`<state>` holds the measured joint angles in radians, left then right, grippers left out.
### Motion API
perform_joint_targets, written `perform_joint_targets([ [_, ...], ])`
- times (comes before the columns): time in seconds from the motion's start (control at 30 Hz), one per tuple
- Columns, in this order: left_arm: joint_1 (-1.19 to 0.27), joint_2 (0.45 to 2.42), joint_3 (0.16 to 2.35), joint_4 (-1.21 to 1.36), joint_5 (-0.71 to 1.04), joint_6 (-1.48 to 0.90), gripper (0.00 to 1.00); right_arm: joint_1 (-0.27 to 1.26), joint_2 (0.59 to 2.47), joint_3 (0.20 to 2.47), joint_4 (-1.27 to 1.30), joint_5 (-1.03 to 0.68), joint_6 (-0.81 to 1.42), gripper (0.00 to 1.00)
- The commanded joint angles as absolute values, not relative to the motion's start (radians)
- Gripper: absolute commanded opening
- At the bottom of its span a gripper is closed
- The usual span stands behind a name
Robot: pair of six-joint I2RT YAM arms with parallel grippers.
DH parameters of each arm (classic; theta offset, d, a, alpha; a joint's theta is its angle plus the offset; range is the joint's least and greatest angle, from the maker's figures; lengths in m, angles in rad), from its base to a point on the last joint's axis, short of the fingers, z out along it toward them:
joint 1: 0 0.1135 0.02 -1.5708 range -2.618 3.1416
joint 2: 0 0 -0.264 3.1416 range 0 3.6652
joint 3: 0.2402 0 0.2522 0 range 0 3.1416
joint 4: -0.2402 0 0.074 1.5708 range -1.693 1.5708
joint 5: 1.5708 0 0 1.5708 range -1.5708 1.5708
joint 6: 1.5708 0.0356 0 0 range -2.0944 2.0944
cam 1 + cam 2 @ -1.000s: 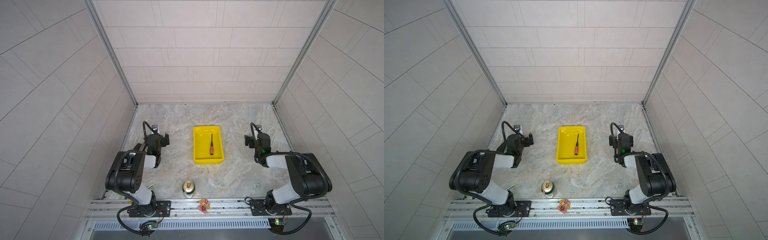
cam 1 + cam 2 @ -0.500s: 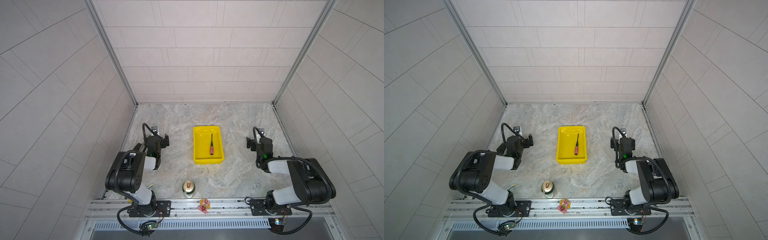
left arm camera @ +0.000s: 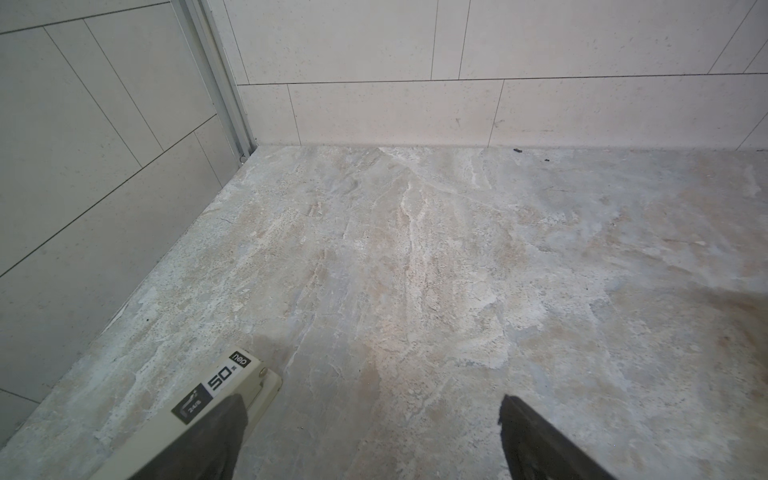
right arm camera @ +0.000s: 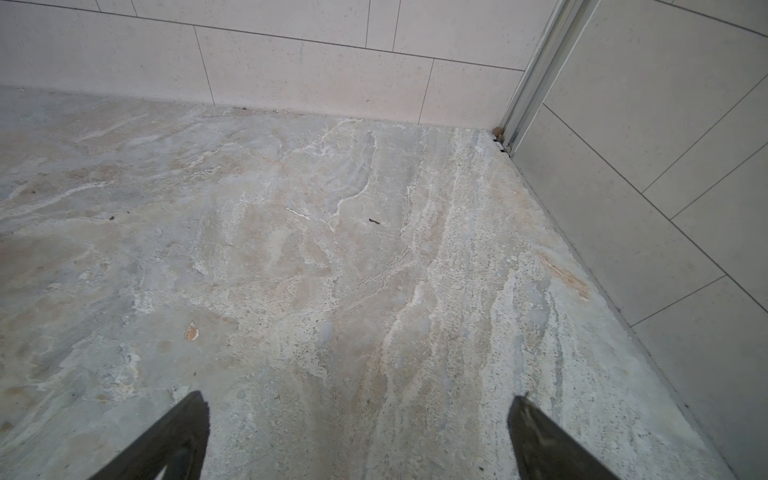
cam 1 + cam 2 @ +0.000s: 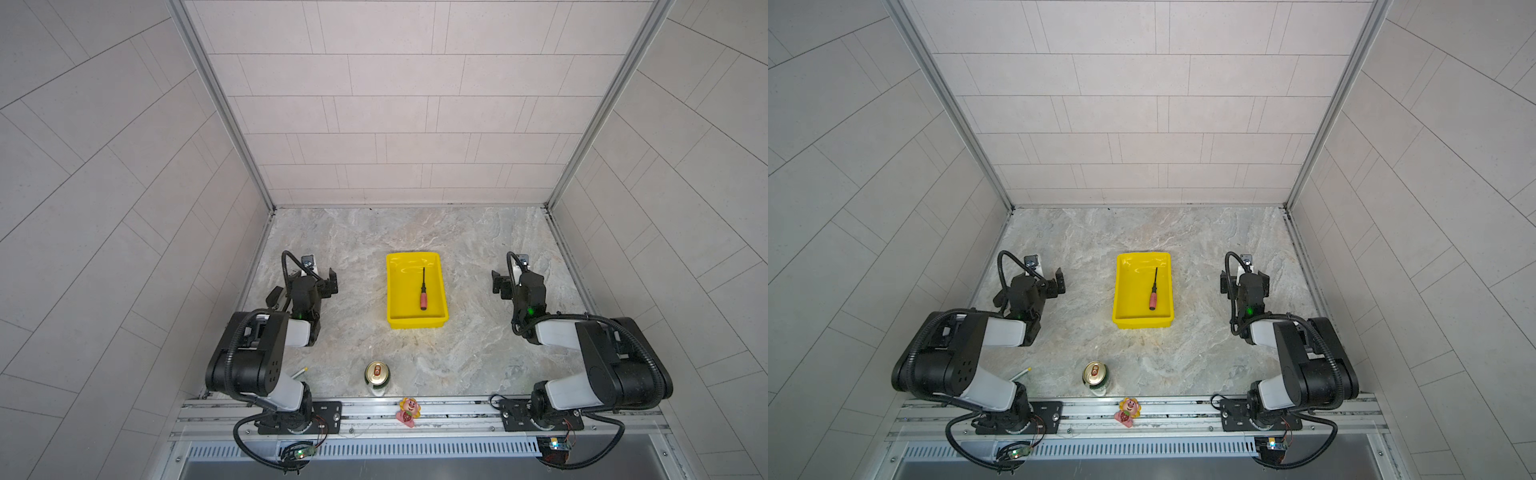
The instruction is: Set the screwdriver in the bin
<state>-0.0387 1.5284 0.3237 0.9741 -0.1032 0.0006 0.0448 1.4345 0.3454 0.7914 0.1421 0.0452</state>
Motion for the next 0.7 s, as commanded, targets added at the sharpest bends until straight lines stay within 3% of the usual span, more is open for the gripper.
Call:
perform_joint_targets([
  [0.0, -0.048, 1.502, 0.354, 0.934, -0.089, 0.031, 1.0, 0.044, 1.397, 0.349, 0.774, 0.141, 0.036, 1.0],
  [0.3, -0.055, 1.545, 0.428, 0.839, -0.102, 0.029, 1.0, 0.043, 1.296, 0.366, 0.636, 0.111, 0.0, 1.0],
  [0.43, -0.043, 1.558, 0.451, 0.803, -0.074, 0.022, 1.0, 0.043, 1.268, 0.471, 0.436, 0.114, -0.02, 1.0],
  [0.67, -0.043, 1.559, 0.453, 0.803, -0.074, 0.02, 1.0, 0.043, 1.402, 0.511, 0.484, 0.041, -0.01, 1.0],
])
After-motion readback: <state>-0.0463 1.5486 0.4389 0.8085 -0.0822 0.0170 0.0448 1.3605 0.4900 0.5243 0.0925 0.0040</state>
